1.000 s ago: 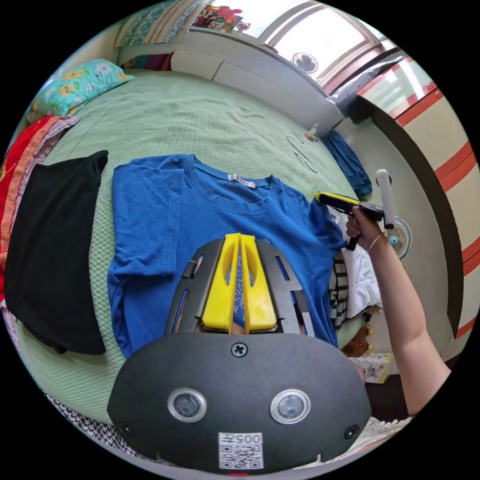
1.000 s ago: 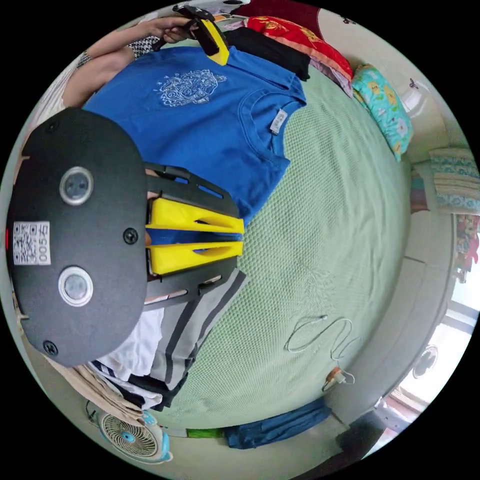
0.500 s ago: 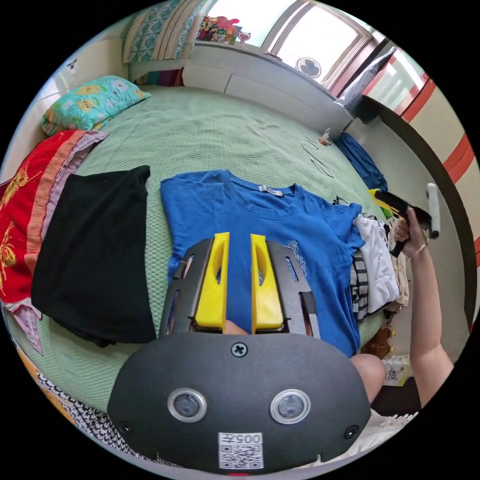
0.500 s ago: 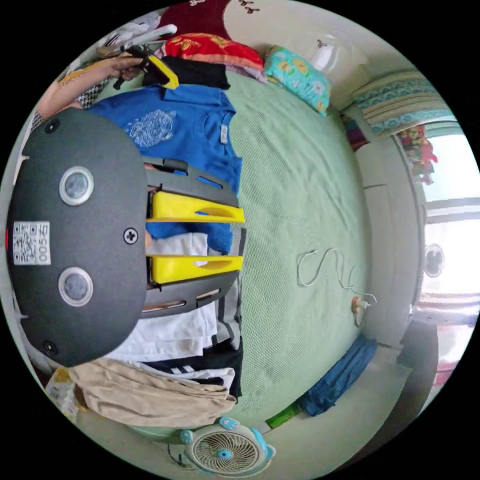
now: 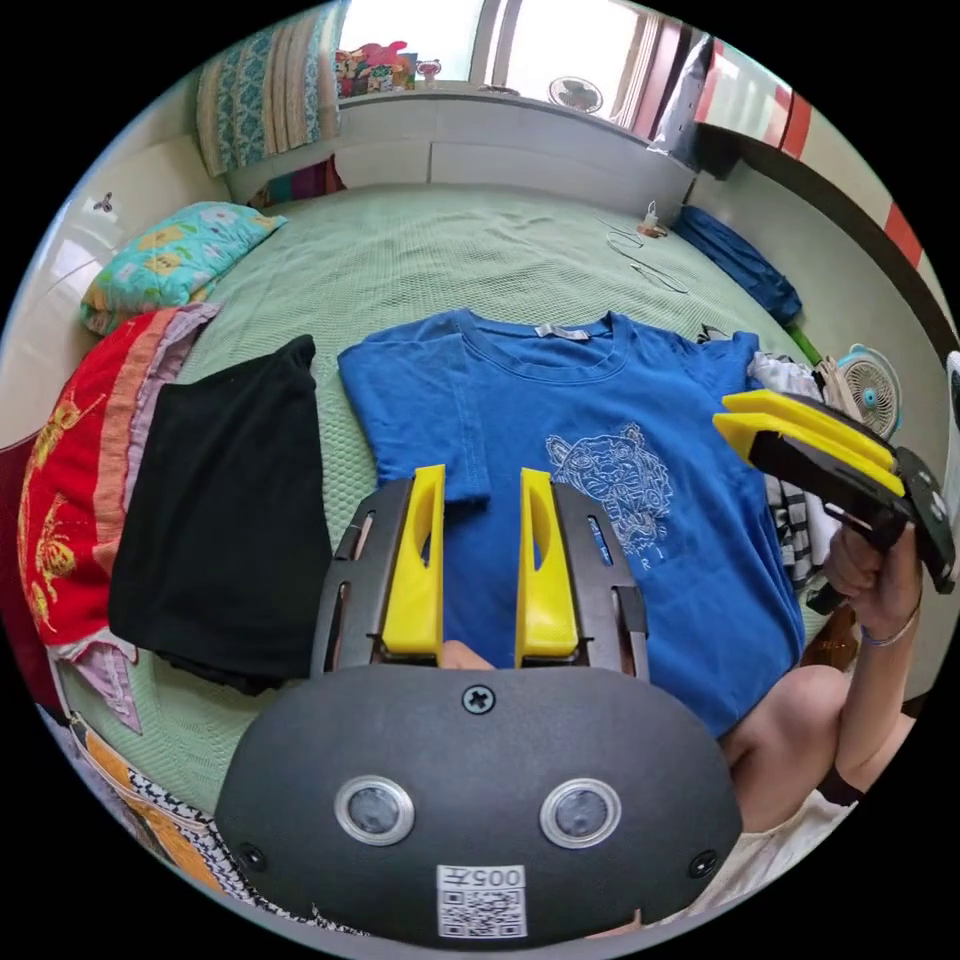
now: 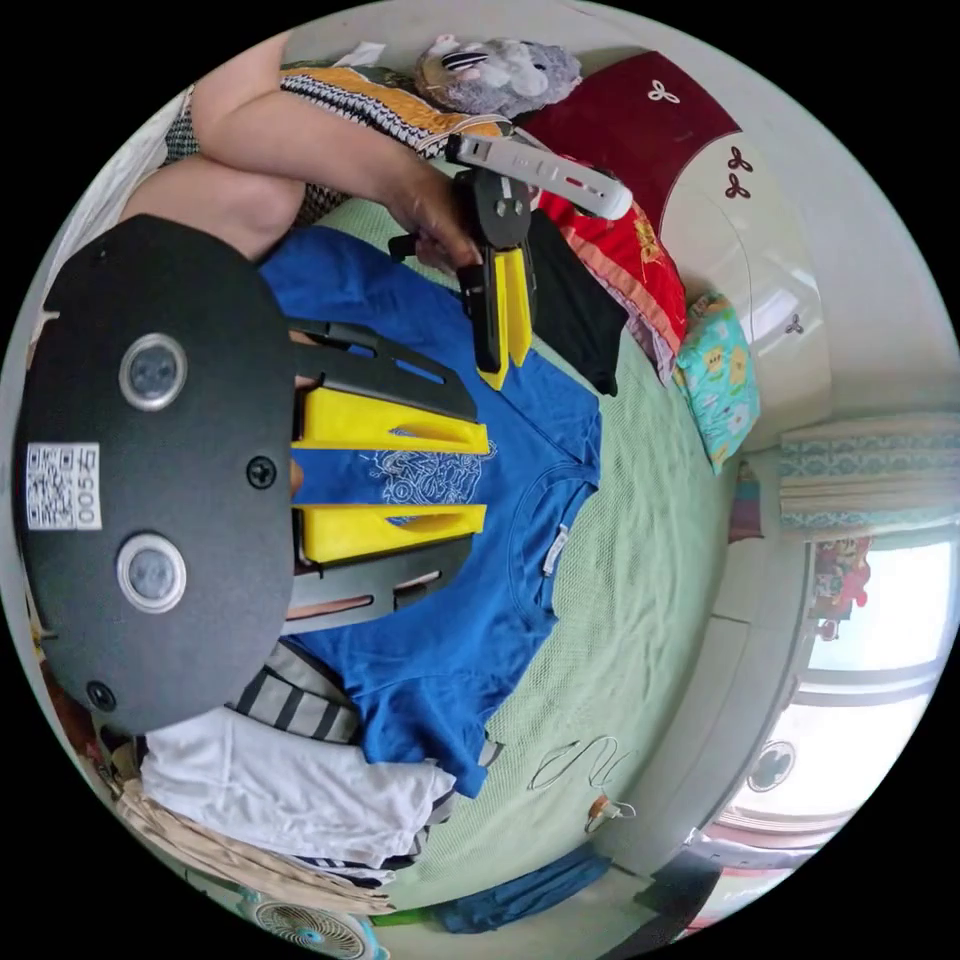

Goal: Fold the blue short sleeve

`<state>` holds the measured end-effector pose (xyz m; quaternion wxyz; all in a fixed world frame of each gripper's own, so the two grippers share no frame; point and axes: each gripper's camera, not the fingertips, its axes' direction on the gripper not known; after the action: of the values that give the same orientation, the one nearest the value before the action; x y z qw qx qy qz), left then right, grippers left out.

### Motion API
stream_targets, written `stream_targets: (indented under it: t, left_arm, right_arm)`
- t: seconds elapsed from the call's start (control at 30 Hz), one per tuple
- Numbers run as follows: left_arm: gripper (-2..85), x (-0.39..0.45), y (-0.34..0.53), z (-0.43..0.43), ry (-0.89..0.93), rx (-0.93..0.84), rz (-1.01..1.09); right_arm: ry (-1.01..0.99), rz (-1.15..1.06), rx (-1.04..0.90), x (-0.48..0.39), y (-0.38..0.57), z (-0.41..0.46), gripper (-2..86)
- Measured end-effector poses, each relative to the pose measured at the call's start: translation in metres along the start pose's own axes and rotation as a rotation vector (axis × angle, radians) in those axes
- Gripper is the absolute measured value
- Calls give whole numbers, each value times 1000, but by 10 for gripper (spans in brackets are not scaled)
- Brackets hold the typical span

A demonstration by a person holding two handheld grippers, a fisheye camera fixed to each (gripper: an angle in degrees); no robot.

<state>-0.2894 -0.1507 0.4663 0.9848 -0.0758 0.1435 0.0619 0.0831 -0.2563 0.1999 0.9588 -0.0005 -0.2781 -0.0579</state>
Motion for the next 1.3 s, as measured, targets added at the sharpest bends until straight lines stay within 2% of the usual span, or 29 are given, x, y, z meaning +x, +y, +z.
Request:
stream_targets:
  t: [0.23, 0.37, 0.5, 0.57, 0.63, 0.83, 0.97, 1.03, 1.3]
  left_arm:
    - [70, -29, 6, 5, 10, -60, -66]
    - [18, -64, 20, -18, 14, 15, -156]
    - [9, -111, 38, -28, 159, 60, -282]
    - [8, -125, 44, -29, 178, 65, -303]
    - [7, -136, 49, -32, 177, 71, -306]
    - [5, -175, 67, -38, 258, 88, -335]
    - [5, -200, 81, -45, 257, 96, -347]
    - [5, -213, 89, -51, 248, 103, -369]
    - [-1, -271, 138, -81, 204, 108, -548]
  right_arm:
    - [-48, 33, -68, 19, -9, 27, 116]
    - [-90, 37, -108, 25, -16, 45, 123]
    - [-282, 68, -126, 32, -35, 72, 127]
    - [-365, 100, -131, 36, -56, 85, 127]
    - [-534, 191, -129, 47, -93, 110, 127]
    - [-641, 359, -342, 57, -171, 199, 126]
    - [-617, 398, -305, 47, -197, 205, 49]
    - [-603, 331, -279, 23, -220, 201, 6]
    - [-517, 87, -401, -114, -265, 243, 13]
